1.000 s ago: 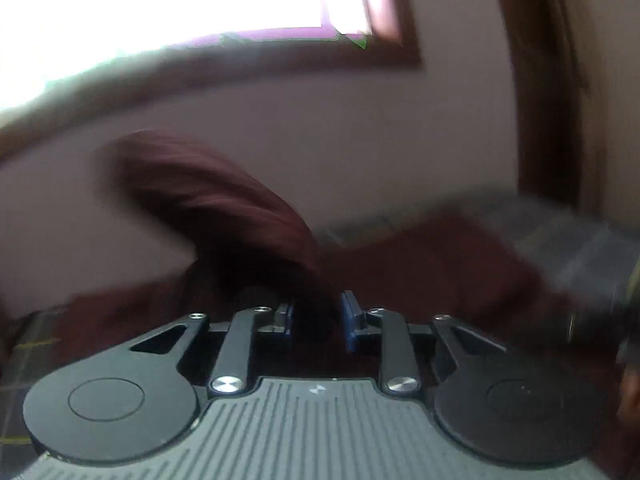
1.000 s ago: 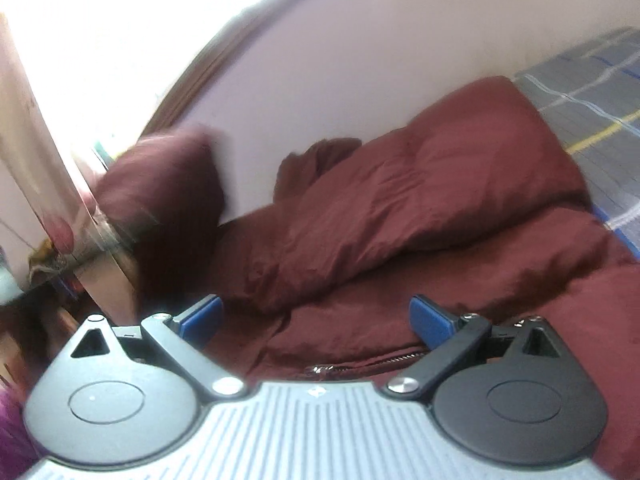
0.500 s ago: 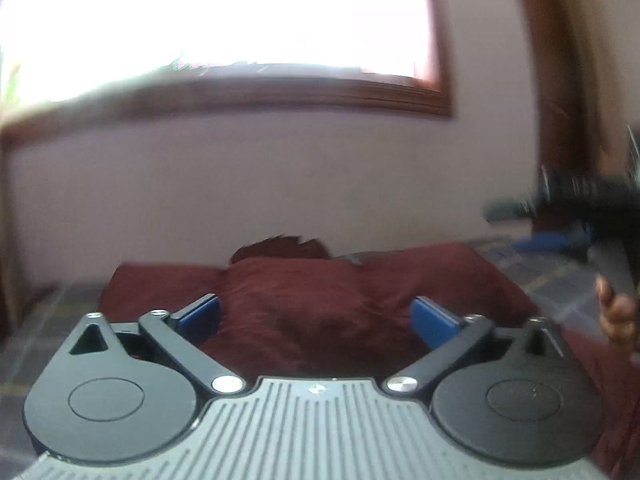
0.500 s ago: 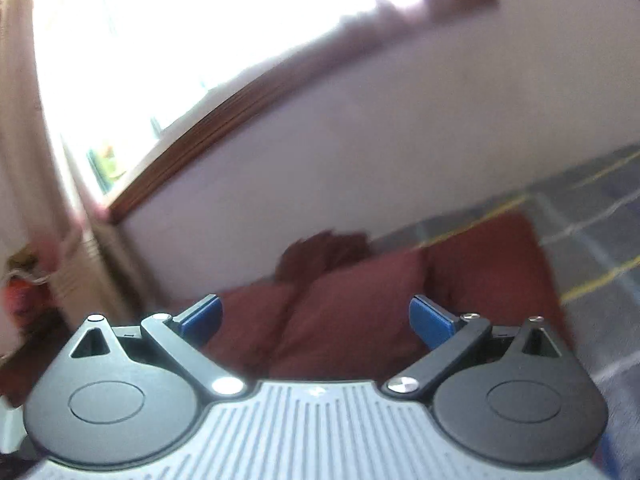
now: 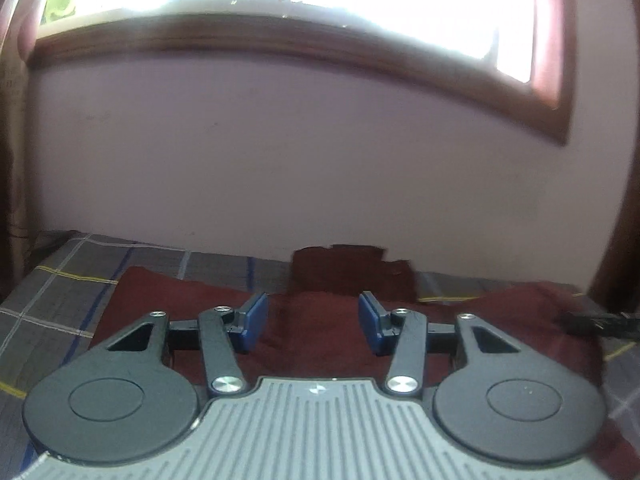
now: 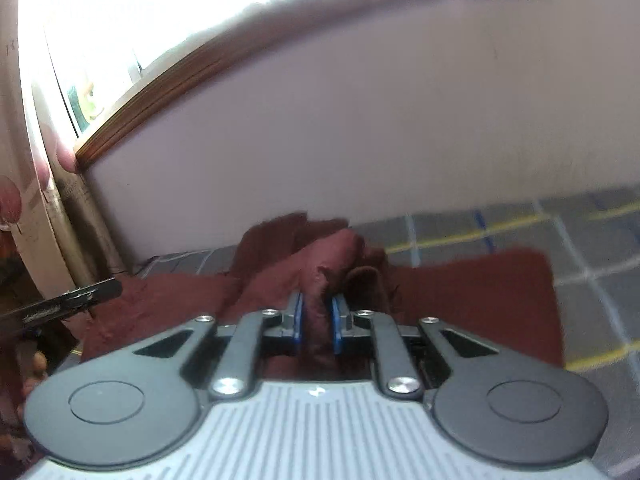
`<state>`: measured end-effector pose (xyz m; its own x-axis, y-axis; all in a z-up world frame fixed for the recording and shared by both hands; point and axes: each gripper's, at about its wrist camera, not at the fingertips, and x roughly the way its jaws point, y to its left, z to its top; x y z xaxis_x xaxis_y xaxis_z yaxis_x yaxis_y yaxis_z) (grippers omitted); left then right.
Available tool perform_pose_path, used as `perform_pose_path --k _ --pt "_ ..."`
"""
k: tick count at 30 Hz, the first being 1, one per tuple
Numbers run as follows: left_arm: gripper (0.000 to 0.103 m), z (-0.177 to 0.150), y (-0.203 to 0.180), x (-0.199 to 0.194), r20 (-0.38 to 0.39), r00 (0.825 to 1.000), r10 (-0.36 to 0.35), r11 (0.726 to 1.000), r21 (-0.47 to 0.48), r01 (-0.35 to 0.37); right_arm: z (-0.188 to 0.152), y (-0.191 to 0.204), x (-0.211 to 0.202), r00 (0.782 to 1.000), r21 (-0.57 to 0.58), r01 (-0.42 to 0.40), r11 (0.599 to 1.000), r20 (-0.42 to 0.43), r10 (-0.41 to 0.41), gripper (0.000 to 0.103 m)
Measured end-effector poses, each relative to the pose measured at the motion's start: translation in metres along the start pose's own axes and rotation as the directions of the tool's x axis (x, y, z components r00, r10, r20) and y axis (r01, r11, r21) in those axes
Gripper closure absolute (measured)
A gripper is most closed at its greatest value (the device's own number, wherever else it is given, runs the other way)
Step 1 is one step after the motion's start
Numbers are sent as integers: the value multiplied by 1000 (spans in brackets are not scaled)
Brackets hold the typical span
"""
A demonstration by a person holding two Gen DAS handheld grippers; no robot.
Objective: Fold large clothes
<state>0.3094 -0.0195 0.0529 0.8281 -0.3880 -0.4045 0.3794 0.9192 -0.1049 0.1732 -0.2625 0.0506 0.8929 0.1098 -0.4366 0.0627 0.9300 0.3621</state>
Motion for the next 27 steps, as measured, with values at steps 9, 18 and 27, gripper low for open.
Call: perform_pose_path --k 9,18,27 --pt "53 -34 15 33 -85 994 62 998 26 -60 -15 -20 18 985 22 150 988 -86 -148 87" --pt "11 -13 -20 33 12 998 54 994 96 -55 19 67 47 995 -186 103 977 21 -101 86" --pt "18 -51 10 89 -111 990 92 995 50 -87 -27 60 123 969 -308 189 932 -97 -229 90"
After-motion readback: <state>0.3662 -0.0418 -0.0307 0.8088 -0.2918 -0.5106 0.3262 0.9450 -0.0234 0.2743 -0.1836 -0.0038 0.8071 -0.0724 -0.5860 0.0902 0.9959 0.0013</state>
